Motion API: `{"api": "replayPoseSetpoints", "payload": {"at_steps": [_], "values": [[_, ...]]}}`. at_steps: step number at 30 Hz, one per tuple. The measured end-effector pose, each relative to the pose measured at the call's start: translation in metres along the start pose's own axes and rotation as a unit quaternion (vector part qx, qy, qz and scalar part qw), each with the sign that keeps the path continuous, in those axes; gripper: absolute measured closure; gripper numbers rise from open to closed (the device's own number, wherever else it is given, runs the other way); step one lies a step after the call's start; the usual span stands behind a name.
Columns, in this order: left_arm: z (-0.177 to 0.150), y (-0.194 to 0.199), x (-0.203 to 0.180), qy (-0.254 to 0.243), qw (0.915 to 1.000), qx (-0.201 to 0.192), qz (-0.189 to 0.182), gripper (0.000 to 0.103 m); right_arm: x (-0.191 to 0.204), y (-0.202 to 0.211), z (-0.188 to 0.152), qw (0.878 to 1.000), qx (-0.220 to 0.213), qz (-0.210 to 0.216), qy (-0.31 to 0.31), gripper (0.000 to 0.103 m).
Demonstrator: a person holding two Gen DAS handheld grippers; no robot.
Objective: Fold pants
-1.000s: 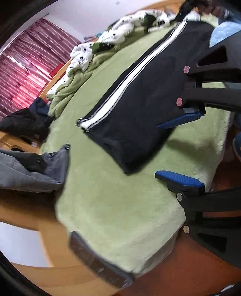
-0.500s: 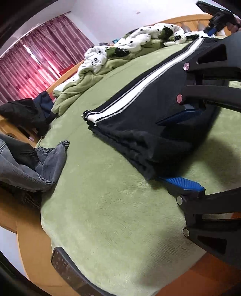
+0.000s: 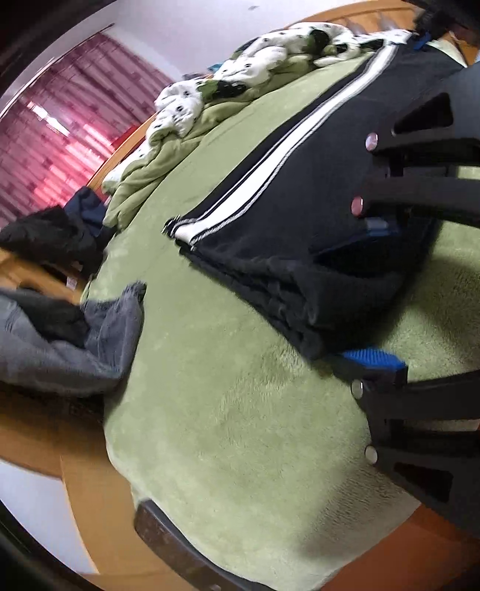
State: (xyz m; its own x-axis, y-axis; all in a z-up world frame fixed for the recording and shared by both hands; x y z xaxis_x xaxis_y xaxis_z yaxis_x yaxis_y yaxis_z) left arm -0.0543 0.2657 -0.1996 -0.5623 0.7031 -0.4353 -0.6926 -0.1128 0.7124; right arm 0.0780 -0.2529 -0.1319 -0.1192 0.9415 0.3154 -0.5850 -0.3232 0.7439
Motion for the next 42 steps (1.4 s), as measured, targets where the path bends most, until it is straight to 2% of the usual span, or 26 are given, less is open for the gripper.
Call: {"api": "replayPoseSetpoints", "payload": {"at_steps": [4,6,8,10,12,16,19,24,28,30,31,33,35,36,37,38,39,40,41,42], "values": [[0.01,0.0,0.008,0.029,0.9987,0.033,-0.026,0.077,-0.005,0.01,-0.004,1.0,-0.002,0.007,0.0,0.065],[0.019,0.006,0.001,0.013,0.9984,0.044,-0.033,0.083,-0.006,0.015,-0.007,1.0,-0.009,0.009,0.004,0.065],[0.027,0.015,-0.013,-0.022,0.9986,0.039,-0.027,0.084,-0.007,0.019,-0.009,1.0,-0.012,0.014,0.008,0.065],[0.037,0.026,-0.035,-0.073,0.9965,0.04,-0.003,0.085,-0.009,0.02,-0.011,1.0,-0.01,0.016,0.013,0.065],[0.047,0.04,-0.062,-0.132,0.9904,0.037,0.021,0.085,-0.011,0.021,-0.013,1.0,-0.011,0.016,0.022,0.065],[0.054,0.07,-0.109,-0.188,0.981,0.012,0.046,0.085,-0.018,0.025,-0.014,0.999,-0.022,0.019,0.036,0.065],[0.044,0.09,-0.155,-0.227,0.9722,-0.02,0.056,0.085,-0.028,0.028,-0.014,0.998,-0.033,0.023,0.039,0.065],[-0.003,0.098,-0.248,-0.285,0.957,-0.049,0.025,0.085,-0.058,0.037,-0.018,0.997,-0.051,0.044,0.023,0.065],[-0.071,0.076,-0.324,-0.319,0.9468,-0.016,-0.038,0.085,-0.094,0.03,-0.033,0.998,-0.038,0.044,-0.006,0.065],[-0.113,0.057,-0.354,-0.344,0.9366,0.004,-0.07,0.085,-0.109,0.026,-0.038,0.999,-0.023,0.037,-0.019,0.065],[-0.13,0.049,-0.364,-0.353,0.9322,0.01,-0.081,0.085,-0.116,0.026,-0.038,0.999,-0.021,0.035,-0.029,0.065],[-0.164,0.026,-0.374,-0.351,0.929,0.057,-0.101,0.085,-0.128,0.032,-0.037,0.998,-0.033,0.043,-0.043,0.065],[-0.191,0.004,-0.374,-0.336,0.9258,0.121,-0.123,0.085,-0.137,0.039,-0.038,0.997,-0.048,0.044,-0.047,0.065],[-0.204,-0.006,-0.374,-0.334,0.9209,0.153,-0.129,0.085,-0.141,0.039,-0.04,0.997,-0.049,0.04,-0.046,0.064],[-0.212,-0.006,-0.374,-0.343,0.9185,0.155,-0.121,0.085,-0.145,0.038,-0.044,0.997,-0.044,0.035,-0.045,0.065],[-0.217,-0.003,-0.375,-0.363,0.9139,0.139,-0.116,0.083,-0.147,0.036,-0.046,0.998,-0.039,0.031,-0.043,0.065],[-0.22,0.002,-0.378,-0.381,0.908,0.129,-0.117,0.077,-0.15,0.034,-0.051,0.998,-0.034,0.026,-0.041,0.064],[-0.222,0.006,-0.379,-0.397,0.8993,0.134,-0.125,0.072,-0.152,0.032,-0.057,0.999,-0.028,0.02,-0.04,0.064],[-0.221,0.009,-0.379,-0.402,0.894,0.147,-0.132,0.063,-0.154,0.031,-0.06,0.999,-0.025,0.018,-0.039,0.064],[-0.22,0.014,-0.377,-0.4,0.8913,0.16,-0.14,0.062,-0.154,0.031,-0.065,0.999,-0.021,0.017,-0.037,0.064]]}}
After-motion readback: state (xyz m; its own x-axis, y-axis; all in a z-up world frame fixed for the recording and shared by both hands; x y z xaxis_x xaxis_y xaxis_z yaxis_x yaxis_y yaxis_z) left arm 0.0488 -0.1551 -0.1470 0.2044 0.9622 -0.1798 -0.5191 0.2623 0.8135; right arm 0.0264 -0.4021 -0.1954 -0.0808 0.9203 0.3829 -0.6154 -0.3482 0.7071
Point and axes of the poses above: each gripper's, at about its wrist camera, not at the fingertips, and y roughly against the way its jaws point, x to its left, z to its top, the point moved 3 cm from there along -y, roughly the way its jaws point, and after that the axes turned 3 degrees about z, right-handed, at the moved point
